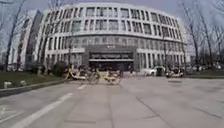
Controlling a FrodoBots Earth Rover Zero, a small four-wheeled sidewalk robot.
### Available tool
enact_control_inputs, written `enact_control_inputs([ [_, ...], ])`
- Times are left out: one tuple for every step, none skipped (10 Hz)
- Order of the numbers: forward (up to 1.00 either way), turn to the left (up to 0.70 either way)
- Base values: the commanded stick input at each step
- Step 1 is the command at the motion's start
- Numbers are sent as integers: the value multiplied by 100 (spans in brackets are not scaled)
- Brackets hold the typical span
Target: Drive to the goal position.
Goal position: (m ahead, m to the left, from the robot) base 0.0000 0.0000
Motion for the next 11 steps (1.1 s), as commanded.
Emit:
enact_control_inputs([
  [85,0],
  [85,0],
  [85,0],
  [85,0],
  [85,0],
  [85,0],
  [85,0],
  [85,0],
  [85,0],
  [85,0],
  [85,0],
])
